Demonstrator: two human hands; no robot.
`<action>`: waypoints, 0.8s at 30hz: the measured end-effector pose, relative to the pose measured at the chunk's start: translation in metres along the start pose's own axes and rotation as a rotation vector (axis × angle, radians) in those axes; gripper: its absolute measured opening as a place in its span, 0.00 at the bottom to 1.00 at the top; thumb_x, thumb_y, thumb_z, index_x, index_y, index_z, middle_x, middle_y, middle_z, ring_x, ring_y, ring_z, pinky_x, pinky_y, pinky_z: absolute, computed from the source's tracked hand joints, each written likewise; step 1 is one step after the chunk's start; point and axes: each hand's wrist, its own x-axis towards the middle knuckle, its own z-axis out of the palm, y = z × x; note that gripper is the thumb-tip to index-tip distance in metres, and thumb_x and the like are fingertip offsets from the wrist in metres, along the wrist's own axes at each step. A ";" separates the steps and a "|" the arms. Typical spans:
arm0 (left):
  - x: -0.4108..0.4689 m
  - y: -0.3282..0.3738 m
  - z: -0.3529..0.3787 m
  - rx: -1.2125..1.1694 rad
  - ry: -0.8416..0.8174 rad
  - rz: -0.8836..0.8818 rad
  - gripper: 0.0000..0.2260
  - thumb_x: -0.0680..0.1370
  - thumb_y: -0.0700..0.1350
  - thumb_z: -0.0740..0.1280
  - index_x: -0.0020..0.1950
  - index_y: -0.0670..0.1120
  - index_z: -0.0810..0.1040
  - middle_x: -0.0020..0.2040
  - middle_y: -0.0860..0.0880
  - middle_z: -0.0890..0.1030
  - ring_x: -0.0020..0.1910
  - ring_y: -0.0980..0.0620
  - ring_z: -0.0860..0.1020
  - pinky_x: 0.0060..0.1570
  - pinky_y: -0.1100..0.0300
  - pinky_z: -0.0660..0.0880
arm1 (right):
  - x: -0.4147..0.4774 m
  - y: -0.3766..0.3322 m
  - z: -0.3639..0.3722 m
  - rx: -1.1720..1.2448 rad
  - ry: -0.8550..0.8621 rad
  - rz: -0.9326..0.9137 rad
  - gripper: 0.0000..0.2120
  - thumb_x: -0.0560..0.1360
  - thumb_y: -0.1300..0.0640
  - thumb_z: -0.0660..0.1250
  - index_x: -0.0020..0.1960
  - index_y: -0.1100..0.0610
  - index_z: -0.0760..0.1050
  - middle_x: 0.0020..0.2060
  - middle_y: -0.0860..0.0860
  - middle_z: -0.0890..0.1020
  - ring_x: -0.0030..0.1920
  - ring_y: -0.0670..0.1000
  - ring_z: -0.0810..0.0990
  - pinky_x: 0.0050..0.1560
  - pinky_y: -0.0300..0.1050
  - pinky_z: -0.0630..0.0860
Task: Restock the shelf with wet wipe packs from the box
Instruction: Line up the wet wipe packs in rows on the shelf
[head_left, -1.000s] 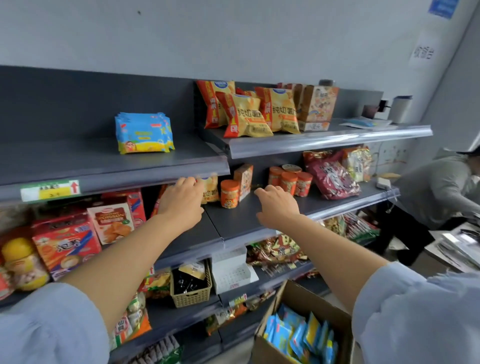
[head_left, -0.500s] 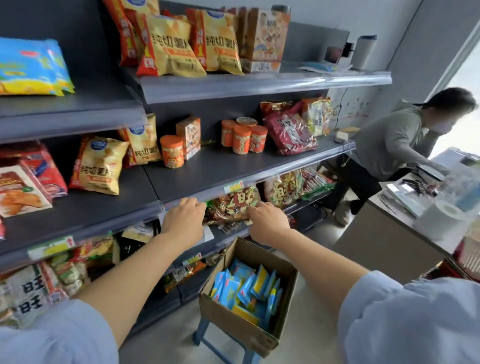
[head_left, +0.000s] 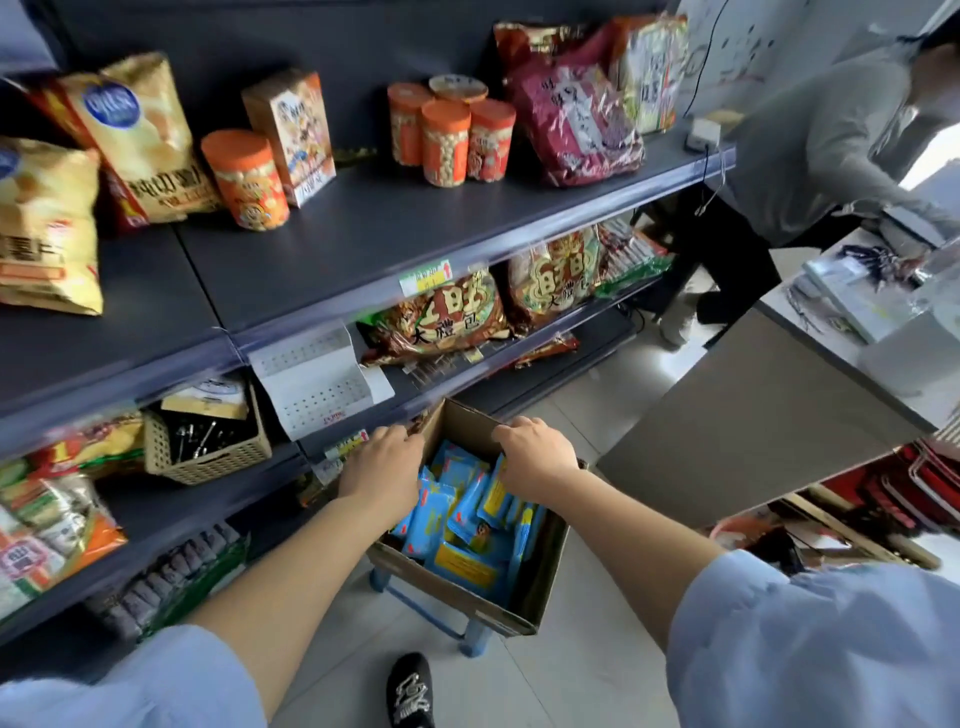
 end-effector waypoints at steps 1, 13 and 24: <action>0.006 0.000 0.009 -0.002 -0.026 0.006 0.14 0.77 0.44 0.66 0.62 0.47 0.71 0.61 0.48 0.72 0.64 0.47 0.69 0.58 0.53 0.72 | 0.006 0.002 0.007 0.007 -0.014 0.007 0.18 0.76 0.56 0.63 0.65 0.54 0.71 0.58 0.55 0.73 0.62 0.58 0.71 0.53 0.49 0.72; 0.070 0.002 0.119 -0.028 -0.299 -0.016 0.12 0.78 0.45 0.64 0.60 0.44 0.73 0.59 0.45 0.74 0.60 0.44 0.73 0.54 0.52 0.72 | 0.078 0.030 0.101 0.072 -0.215 0.025 0.23 0.76 0.53 0.65 0.70 0.53 0.68 0.62 0.54 0.73 0.65 0.56 0.69 0.59 0.51 0.72; 0.096 0.021 0.203 -0.391 -0.452 -0.515 0.20 0.79 0.41 0.64 0.70 0.42 0.64 0.70 0.40 0.66 0.62 0.41 0.74 0.51 0.50 0.74 | 0.145 0.047 0.172 -0.098 -0.277 -0.209 0.26 0.75 0.49 0.66 0.70 0.54 0.66 0.66 0.54 0.70 0.67 0.57 0.66 0.64 0.50 0.66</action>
